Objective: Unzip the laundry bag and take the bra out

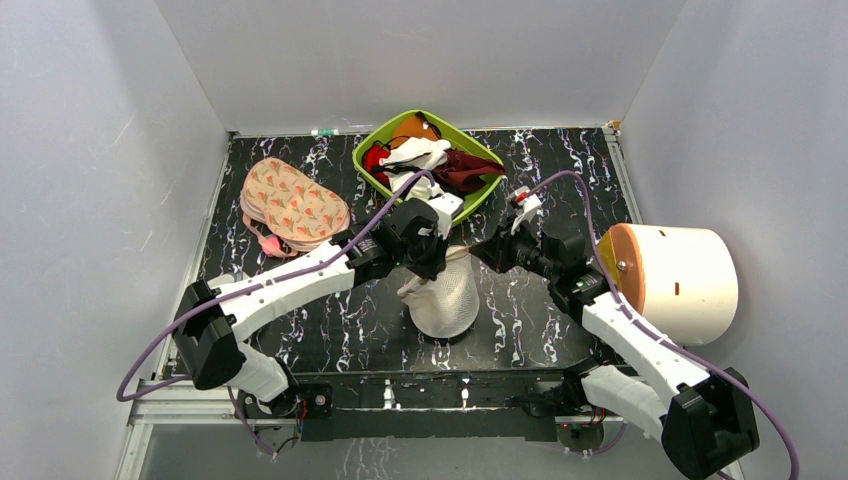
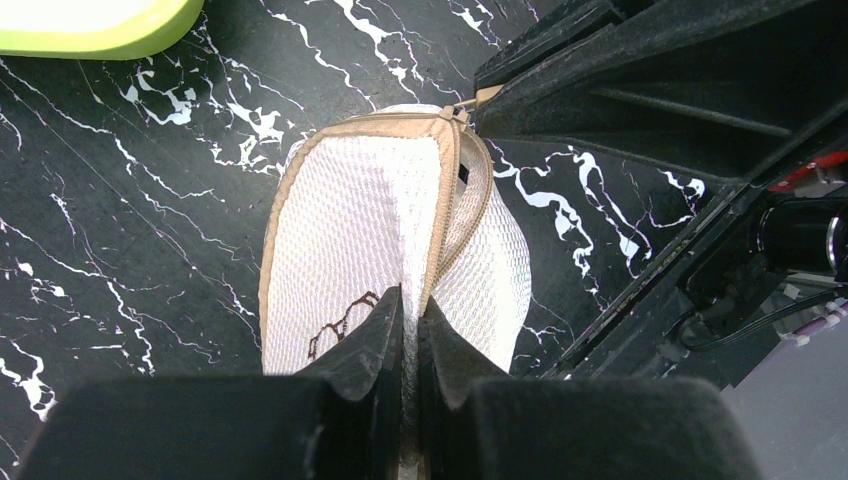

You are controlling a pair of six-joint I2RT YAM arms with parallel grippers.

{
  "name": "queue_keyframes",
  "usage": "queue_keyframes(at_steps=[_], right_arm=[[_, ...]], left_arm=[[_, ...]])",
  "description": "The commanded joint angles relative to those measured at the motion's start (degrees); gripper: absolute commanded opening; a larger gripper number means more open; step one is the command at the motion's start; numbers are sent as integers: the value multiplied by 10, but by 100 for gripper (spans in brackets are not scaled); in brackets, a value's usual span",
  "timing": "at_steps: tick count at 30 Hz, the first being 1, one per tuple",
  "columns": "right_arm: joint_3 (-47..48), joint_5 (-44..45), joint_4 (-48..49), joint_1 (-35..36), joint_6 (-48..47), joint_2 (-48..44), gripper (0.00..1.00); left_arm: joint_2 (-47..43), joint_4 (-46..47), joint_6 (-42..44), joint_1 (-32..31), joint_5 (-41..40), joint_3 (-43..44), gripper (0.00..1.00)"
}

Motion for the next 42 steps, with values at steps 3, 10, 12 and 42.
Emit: queue_keyframes(at_steps=[3, 10, 12, 42], right_arm=[[-6, 115, 54, -23, -27, 26, 0], [-18, 117, 120, -28, -29, 47, 0], [-28, 91, 147, -29, -43, 31, 0], [-17, -147, 199, -8, -18, -15, 0]], left_arm=[[-89, -42, 68, 2, -7, -24, 0], [-184, 18, 127, 2, 23, -102, 0], [-188, 19, 128, 1, 1, -105, 0], [49, -3, -43, 2, 21, 105, 49]])
